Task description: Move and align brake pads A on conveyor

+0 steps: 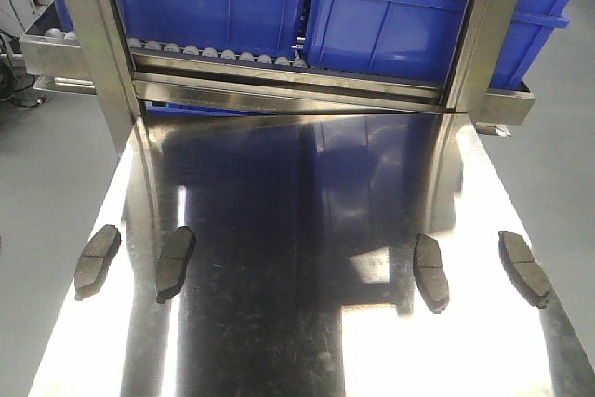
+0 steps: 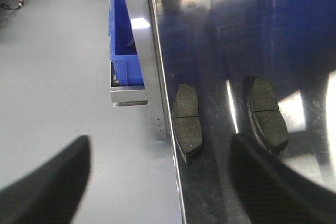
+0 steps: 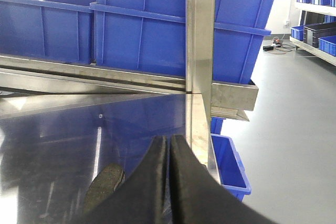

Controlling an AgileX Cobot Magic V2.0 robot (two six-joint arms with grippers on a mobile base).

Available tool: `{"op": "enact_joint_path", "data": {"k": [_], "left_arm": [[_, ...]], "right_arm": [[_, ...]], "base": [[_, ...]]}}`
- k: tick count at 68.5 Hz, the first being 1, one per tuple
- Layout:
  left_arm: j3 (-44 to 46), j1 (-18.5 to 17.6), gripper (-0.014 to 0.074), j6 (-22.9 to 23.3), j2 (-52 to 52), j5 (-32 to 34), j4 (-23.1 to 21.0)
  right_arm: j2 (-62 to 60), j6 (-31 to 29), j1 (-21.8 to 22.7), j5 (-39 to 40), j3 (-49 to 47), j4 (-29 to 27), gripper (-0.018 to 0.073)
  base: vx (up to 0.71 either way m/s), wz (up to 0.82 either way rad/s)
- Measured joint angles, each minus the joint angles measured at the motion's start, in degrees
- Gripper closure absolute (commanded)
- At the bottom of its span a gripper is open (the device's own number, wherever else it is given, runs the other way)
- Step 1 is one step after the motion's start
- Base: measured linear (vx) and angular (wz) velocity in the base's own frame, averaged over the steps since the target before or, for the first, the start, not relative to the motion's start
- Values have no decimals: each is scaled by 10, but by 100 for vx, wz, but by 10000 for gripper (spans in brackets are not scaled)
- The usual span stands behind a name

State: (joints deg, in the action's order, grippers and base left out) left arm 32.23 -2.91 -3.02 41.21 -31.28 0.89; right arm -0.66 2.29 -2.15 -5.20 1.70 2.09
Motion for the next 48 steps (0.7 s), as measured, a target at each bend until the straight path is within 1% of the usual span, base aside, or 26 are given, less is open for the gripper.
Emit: {"op": "enact_joint_path", "data": {"k": [3, 10, 17, 31, 48], "left_arm": [[0, 0, -136, 3, 0, 0, -9], [0, 0, -120, 5, 7, 0, -15], [14, 0, -92, 5, 45, -11, -16], [93, 0, -54, -4, 188, -53, -20], [201, -6, -49, -30, 369, -83, -21]], "right_arm": [[0, 0, 0, 0, 0, 0, 563], [0, 0, 0, 0, 0, 0, 563], [0, 0, 0, 0, 0, 0, 563], [0, 0, 0, 0, 0, 0, 563], [0, 0, 0, 0, 0, 0, 563]], "base": [[0, 0], [0, 0], [0, 0], [0, 0], [0, 0]]}}
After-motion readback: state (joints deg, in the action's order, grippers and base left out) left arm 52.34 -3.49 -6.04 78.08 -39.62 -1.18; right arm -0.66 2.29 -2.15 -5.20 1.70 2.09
